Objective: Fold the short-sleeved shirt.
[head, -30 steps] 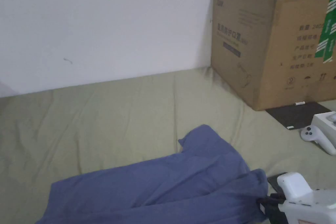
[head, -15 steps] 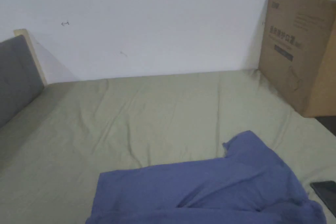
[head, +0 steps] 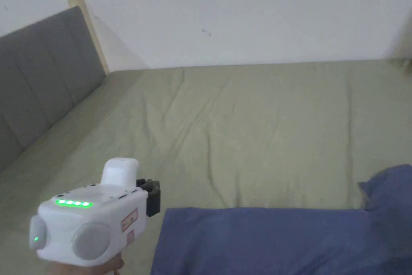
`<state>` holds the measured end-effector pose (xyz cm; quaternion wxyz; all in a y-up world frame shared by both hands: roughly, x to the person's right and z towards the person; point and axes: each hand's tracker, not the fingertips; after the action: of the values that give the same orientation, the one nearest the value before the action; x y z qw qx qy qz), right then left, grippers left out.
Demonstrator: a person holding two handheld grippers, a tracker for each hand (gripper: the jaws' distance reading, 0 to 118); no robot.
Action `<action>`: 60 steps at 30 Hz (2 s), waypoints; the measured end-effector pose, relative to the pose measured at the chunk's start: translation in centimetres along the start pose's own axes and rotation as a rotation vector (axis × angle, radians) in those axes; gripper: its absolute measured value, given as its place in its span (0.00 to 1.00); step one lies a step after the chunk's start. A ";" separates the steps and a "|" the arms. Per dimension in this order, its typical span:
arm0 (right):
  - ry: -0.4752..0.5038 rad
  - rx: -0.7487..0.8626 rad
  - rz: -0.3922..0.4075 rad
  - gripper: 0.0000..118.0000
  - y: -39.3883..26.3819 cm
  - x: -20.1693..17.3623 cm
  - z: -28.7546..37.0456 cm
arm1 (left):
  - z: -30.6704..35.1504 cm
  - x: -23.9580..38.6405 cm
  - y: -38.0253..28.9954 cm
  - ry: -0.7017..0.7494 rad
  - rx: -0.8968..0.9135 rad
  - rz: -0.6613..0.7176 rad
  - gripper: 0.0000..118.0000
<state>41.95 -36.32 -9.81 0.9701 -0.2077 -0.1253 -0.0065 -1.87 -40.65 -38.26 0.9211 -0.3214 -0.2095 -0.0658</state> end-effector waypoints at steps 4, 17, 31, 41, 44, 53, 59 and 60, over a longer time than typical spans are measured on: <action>0.023 -0.062 0.014 0.04 -0.6 0.3 -3.5 | -10.2 -0.9 -1.4 0.069 -0.247 0.001 0.87; 0.073 -0.383 0.016 0.42 -3.0 6.1 -18.2 | -10.3 3.3 -4.6 0.033 -0.215 -0.131 0.02; 0.036 -0.697 -0.155 0.02 -6.0 9.7 -22.8 | -8.1 2.2 -2.5 -0.009 -0.167 -0.088 0.02; 0.033 -0.380 -0.072 0.02 3.4 8.0 -16.9 | -2.0 1.8 3.8 -0.020 0.010 -0.078 0.02; 0.028 -0.309 -0.063 0.02 6.3 7.2 -14.9 | -0.2 1.7 5.3 -0.012 0.061 -0.090 0.02; 0.034 -0.208 -0.036 0.02 8.7 7.0 -9.7 | 3.0 0.8 5.9 -0.036 0.105 -0.052 0.02; 0.061 -0.251 -0.017 0.02 0.0 7.0 -3.5 | 4.9 -0.3 -1.9 -0.095 -0.028 -0.021 0.02; 0.074 -0.262 -0.030 0.02 -1.6 7.0 -2.7 | 5.2 -0.3 -3.5 -0.099 -0.052 -0.017 0.02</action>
<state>49.26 -38.57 -9.84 0.9385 -0.3302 -0.0904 -0.0451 -4.86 -40.21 -32.78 0.9004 -0.3464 -0.2557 -0.0631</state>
